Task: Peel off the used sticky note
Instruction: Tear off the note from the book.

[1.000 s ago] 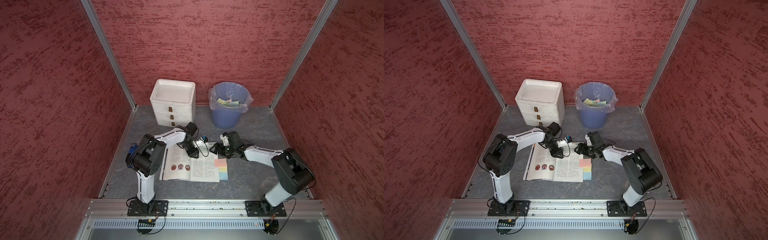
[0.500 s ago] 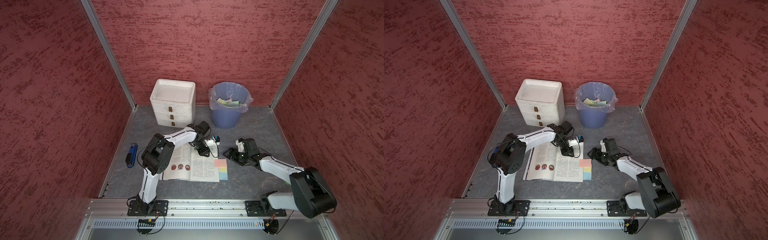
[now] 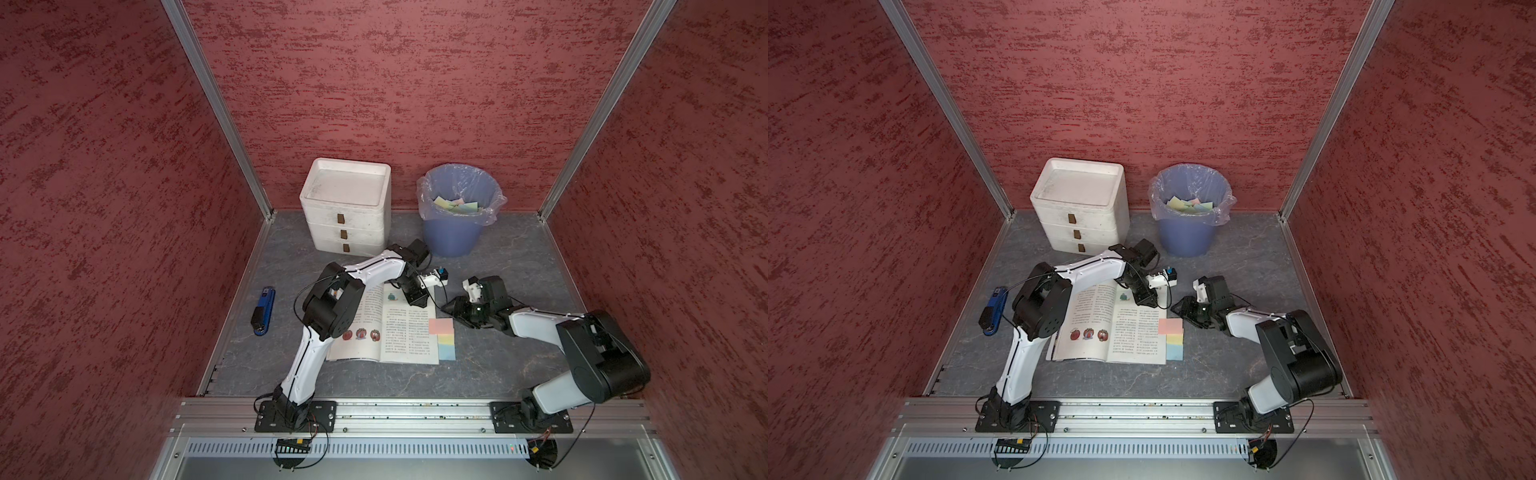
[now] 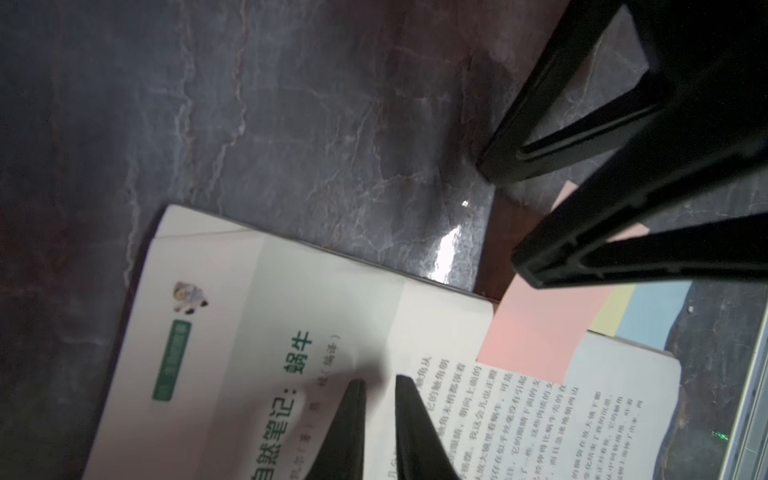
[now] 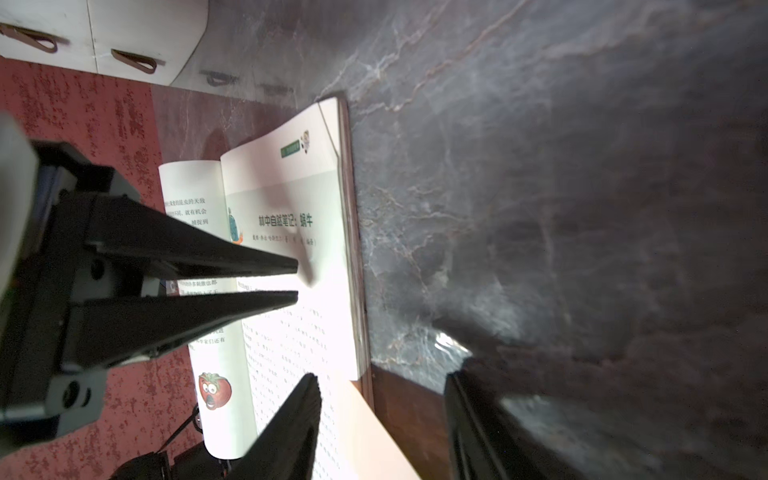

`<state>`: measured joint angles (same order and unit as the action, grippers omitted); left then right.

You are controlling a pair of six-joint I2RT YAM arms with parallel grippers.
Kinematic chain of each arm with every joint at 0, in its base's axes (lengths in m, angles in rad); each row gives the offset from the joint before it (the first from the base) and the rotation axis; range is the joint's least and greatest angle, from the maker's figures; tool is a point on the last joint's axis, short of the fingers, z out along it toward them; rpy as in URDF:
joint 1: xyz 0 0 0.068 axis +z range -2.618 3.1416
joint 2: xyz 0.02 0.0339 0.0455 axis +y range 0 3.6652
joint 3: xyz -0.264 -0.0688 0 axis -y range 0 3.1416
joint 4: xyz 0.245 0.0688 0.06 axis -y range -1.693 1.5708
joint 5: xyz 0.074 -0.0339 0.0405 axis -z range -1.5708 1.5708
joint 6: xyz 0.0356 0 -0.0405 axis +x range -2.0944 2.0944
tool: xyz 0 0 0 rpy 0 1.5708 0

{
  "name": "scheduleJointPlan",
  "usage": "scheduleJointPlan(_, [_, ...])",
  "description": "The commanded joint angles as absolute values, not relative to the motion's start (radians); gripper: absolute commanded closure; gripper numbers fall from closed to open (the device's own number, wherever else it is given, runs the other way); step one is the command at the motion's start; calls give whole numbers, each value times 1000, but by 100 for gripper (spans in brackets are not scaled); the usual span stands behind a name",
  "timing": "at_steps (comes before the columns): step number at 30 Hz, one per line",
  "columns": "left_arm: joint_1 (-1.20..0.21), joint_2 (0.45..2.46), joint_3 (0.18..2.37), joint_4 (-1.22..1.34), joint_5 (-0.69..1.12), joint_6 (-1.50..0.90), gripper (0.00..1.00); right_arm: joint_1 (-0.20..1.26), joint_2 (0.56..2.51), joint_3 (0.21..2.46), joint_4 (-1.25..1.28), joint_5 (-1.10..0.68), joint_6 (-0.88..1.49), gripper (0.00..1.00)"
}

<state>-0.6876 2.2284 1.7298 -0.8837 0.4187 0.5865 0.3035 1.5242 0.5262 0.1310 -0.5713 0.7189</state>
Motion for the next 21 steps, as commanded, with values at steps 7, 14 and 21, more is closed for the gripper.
scheduleJointPlan(7, [-696,2324,1872,-973,430,576,84,319,1462,531,87,-573,693,74])
scheduleJointPlan(14, [-698,2360,1915,-991,426,580,84,355,1461,555,36,-543,674,79])
scheduleJointPlan(21, [-703,2374,1919,-1001,429,583,84,417,1437,576,-15,-479,652,76])
